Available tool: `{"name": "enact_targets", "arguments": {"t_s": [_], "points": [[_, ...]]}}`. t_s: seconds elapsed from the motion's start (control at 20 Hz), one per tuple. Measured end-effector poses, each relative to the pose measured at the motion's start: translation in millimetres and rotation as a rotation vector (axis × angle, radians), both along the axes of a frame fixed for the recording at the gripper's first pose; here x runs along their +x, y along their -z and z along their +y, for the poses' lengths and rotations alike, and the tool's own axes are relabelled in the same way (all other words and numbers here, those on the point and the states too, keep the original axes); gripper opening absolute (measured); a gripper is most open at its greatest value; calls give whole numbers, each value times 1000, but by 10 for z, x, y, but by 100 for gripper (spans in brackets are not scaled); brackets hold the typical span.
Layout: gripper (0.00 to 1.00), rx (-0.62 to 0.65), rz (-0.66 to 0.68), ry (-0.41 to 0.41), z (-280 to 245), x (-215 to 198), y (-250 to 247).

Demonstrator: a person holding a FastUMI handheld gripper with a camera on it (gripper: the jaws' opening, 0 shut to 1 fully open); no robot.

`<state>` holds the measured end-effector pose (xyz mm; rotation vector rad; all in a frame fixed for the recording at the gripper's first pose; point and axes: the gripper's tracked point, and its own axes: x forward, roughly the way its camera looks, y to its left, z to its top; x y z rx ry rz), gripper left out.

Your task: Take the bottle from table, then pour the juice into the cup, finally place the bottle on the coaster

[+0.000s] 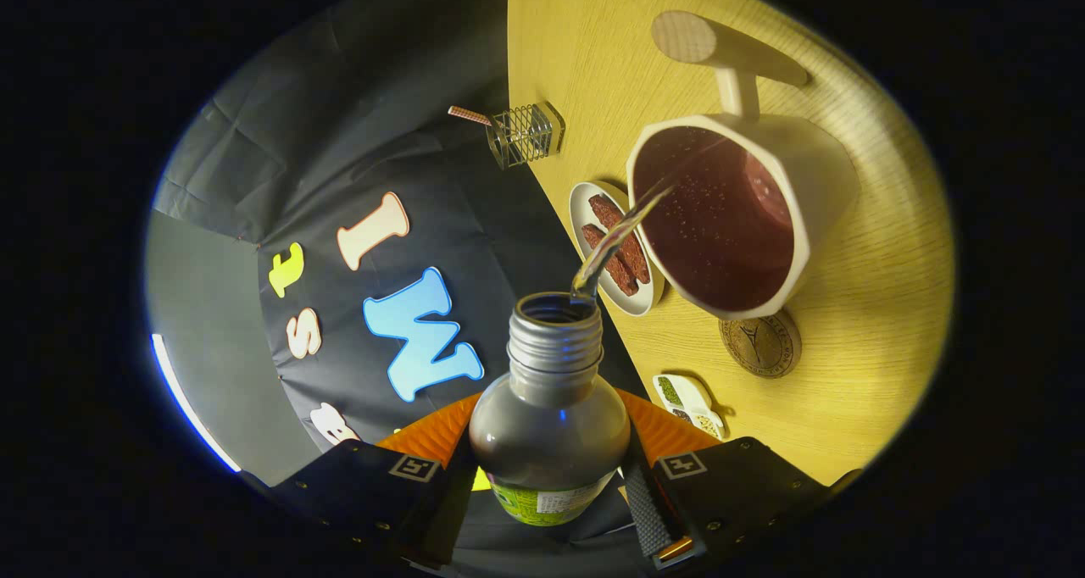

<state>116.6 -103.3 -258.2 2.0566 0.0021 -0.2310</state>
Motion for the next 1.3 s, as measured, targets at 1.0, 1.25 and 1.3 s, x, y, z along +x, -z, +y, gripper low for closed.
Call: {"name": "enact_targets", "arguments": {"t_s": [1.0,1.25,1.3], "points": [[78,53,1,-27,-11,-26,1],[78,51,8,-11,-25,-5,35],[78,48,10,-10,-8,-3,44]]}}
